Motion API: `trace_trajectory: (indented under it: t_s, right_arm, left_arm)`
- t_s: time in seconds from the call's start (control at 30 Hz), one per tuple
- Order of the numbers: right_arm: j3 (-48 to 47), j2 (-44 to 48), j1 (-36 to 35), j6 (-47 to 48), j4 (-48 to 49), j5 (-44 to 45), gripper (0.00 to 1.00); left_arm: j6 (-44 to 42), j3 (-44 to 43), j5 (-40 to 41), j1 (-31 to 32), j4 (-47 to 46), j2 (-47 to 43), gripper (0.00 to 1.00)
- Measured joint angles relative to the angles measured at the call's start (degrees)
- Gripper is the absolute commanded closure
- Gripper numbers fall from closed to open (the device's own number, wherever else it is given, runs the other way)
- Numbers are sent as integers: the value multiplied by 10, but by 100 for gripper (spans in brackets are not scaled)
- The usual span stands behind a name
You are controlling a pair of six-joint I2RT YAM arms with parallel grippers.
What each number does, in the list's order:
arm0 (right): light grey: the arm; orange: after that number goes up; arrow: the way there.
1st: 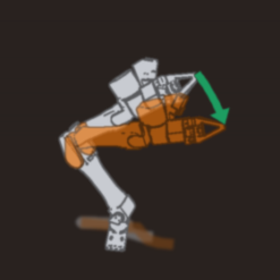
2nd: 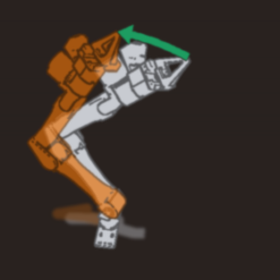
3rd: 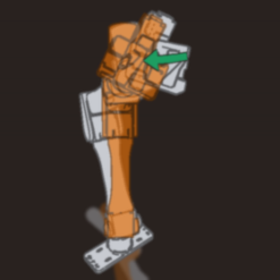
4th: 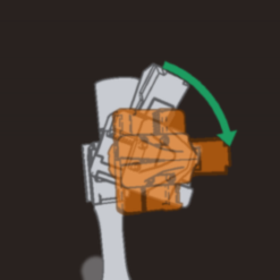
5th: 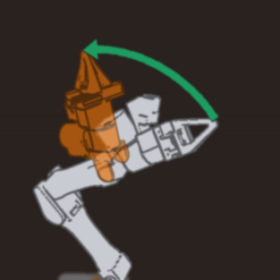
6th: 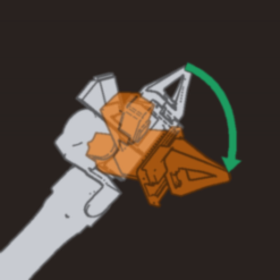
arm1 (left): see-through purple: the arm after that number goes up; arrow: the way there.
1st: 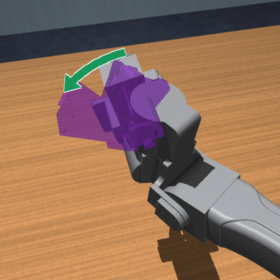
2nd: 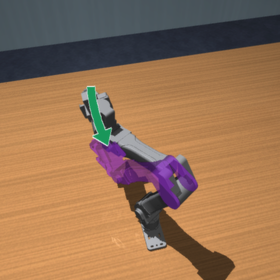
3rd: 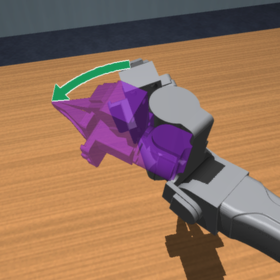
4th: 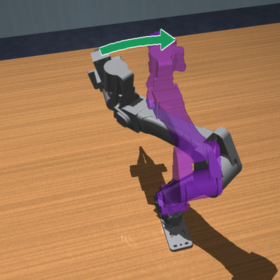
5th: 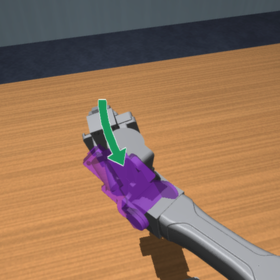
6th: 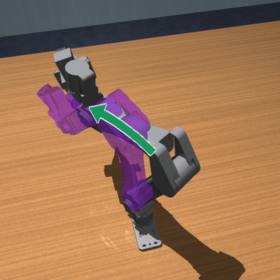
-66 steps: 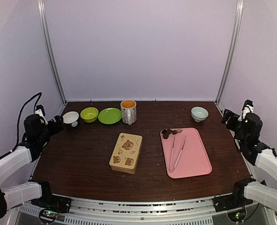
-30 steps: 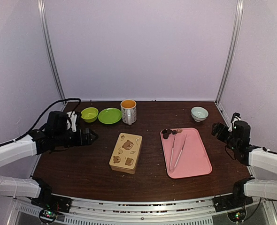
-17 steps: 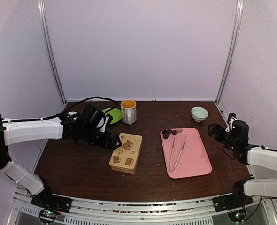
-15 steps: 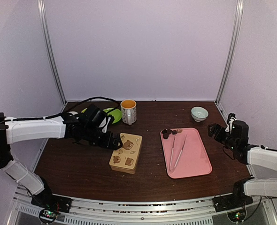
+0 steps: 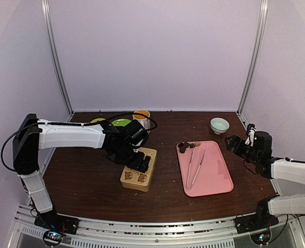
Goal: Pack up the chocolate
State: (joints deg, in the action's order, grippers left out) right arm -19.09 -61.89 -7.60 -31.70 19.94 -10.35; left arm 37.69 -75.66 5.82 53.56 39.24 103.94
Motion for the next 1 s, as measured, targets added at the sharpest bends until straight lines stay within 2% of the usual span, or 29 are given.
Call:
trace_trajectory:
  t_s: [0.2,0.33,0.47,0.6,0.77,1.0]
  right_arm:
    - [-25,-4,-52,-16,-12,-13,0]
    - [-57,-9,-137,-38,-34,-18,0]
    - [-89,-22,-213,-72,-46,-18,0]
    - [-117,-56,-271,-111,-59,-14,0]
    - [-153,-111,-345,-170,-76,-8,4]
    - [-209,-198,-417,-230,-51,-13,31]
  left_arm:
    - [6,11,10,-3,0,-30,2]
    - [14,72,-7,-28,-30,-123,2]
    - [22,139,-50,-83,-83,-195,2]
    - [23,193,-92,-127,-123,-208,3]
    - [24,238,-144,-149,-168,-207,9]
    - [23,257,-204,-161,-229,-171,19]
